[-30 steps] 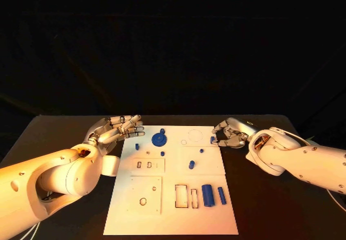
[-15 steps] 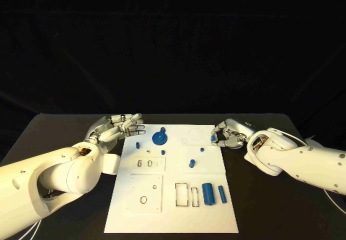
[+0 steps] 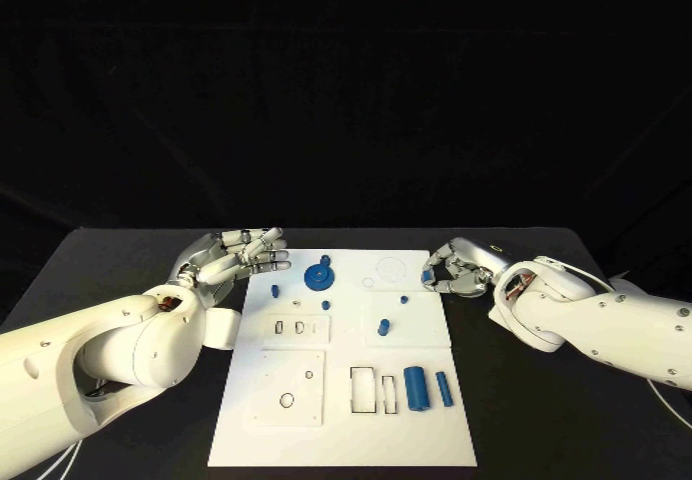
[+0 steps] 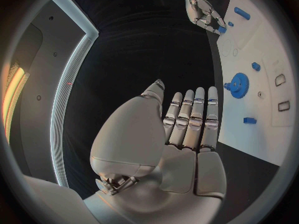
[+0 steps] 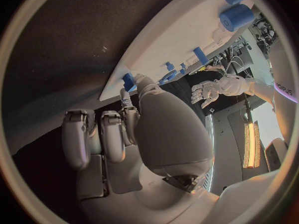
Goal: Assemble the parts on the task board
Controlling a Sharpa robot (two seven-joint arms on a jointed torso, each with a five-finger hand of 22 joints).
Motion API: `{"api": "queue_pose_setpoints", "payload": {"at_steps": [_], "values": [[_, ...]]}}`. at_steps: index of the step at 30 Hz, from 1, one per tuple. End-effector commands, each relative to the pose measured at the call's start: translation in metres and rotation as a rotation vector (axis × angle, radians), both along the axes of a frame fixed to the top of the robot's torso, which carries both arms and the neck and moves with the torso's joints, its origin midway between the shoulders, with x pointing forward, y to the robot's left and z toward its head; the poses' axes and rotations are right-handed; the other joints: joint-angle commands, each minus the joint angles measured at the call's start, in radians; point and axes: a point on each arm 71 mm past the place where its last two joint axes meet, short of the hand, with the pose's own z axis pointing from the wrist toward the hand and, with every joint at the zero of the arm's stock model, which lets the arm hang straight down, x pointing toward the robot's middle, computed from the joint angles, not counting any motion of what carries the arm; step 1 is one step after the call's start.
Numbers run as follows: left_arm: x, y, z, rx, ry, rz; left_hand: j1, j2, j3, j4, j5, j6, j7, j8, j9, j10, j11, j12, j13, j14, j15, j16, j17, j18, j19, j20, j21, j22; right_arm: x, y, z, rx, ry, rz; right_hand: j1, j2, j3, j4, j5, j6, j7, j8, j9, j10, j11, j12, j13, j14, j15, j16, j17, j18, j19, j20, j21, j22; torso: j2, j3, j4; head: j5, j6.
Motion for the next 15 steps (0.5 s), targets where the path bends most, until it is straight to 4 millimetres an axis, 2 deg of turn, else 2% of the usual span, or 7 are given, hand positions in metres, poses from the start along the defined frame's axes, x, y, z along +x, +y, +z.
{"api": "queue_pose_setpoints", "payload": {"at_steps": [1,15], "values": [[-0.0006,-0.0022,0.0011,-0.010,-0.004,-0.020,0.008,0.000,0.000,-0.006,-0.004,0.004,0.017,-0.006,-0.001,-0.001,0.005,-0.006,-0.001,-0.005,-0.001,-0.004,0.000,0.005,-0.008,0.000,0.003,0.000,-0.0001,0.0015,-0.0009,-0.006,0.004,0.010,0.009,0.006,0.002,-0.003,-0.007,0.009,-0.002,0.004,0.001,0.007,-0.002,0.007,0.082,0.098,-0.007,0.007,0.236,-0.020,0.039,-0.001,0.004,0.188,0.000,-0.0001,0.0002,0.000,-0.001],[-0.0006,-0.0020,0.0011,-0.010,-0.003,-0.020,0.008,0.000,0.000,-0.006,-0.004,0.004,0.017,-0.006,-0.001,-0.001,0.005,-0.006,-0.001,-0.005,-0.001,-0.004,0.000,0.005,-0.008,0.000,0.003,0.000,0.0015,0.0037,-0.0014,-0.010,0.002,0.003,0.014,0.010,0.007,-0.007,-0.012,0.019,-0.006,0.007,0.002,0.010,-0.005,0.010,0.085,0.098,-0.010,0.008,0.238,-0.020,0.041,-0.004,0.006,0.190,0.000,0.0003,0.0005,0.000,-0.003]]}}
